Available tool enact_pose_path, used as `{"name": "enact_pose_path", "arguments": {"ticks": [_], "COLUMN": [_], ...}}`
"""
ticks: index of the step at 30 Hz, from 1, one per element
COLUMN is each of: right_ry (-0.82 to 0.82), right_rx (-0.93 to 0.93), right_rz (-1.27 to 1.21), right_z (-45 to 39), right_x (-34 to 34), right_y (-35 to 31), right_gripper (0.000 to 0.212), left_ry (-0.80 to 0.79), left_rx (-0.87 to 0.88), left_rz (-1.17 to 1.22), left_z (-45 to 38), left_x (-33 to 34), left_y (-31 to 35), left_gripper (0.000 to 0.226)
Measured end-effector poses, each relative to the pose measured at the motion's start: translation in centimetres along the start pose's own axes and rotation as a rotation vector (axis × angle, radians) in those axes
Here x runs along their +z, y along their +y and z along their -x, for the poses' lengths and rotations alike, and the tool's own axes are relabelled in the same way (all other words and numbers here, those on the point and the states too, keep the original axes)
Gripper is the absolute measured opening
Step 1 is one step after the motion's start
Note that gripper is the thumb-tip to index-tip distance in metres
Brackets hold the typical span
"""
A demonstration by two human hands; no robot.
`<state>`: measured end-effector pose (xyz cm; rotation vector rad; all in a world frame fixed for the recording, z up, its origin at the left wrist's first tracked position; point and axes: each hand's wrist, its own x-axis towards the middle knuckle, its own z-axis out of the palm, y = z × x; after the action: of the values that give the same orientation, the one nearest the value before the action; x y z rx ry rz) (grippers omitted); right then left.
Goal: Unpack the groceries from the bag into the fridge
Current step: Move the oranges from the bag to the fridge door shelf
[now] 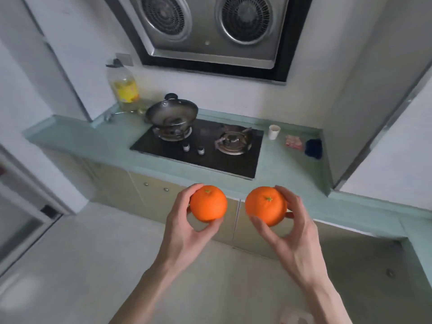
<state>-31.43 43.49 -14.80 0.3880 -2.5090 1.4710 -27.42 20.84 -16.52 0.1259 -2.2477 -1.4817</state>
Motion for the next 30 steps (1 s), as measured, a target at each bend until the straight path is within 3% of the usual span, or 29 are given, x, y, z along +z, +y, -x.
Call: {"name": "enact_pose_path", "arguments": {"ticks": [7, 16, 22, 30], "right_ry": [-0.222, -0.544, -0.655, -0.771], "right_rx": [-0.141, -0.295, -0.367, -0.449], "right_rz": [-0.103, -0.299, -0.405, -0.507], "right_z": [-2.2, 1.6, 6.3, 10.8], "right_x": [10.7, 25.4, 34.0, 41.7], "right_y": [-7.5, -21.3, -30.1, -40.3], "right_gripper": [0.069, 0.069, 0.071, 0.069], "left_ry": [0.278, 0.706, 0.839, 1.041], "left_rx": [-0.050, -0.191, -0.218, -0.172], "left_rz": [-0.118, -0.292, -0.409, -0.377], "left_z": [2.0, 9.7, 15.0, 19.3], "left_x": [-11.8, -29.9, -41.4, -52.6], "left_y": [-0.7, -2.8, -2.6, 0.0], "left_gripper": [0.072, 0.081, 0.078, 0.066]}}
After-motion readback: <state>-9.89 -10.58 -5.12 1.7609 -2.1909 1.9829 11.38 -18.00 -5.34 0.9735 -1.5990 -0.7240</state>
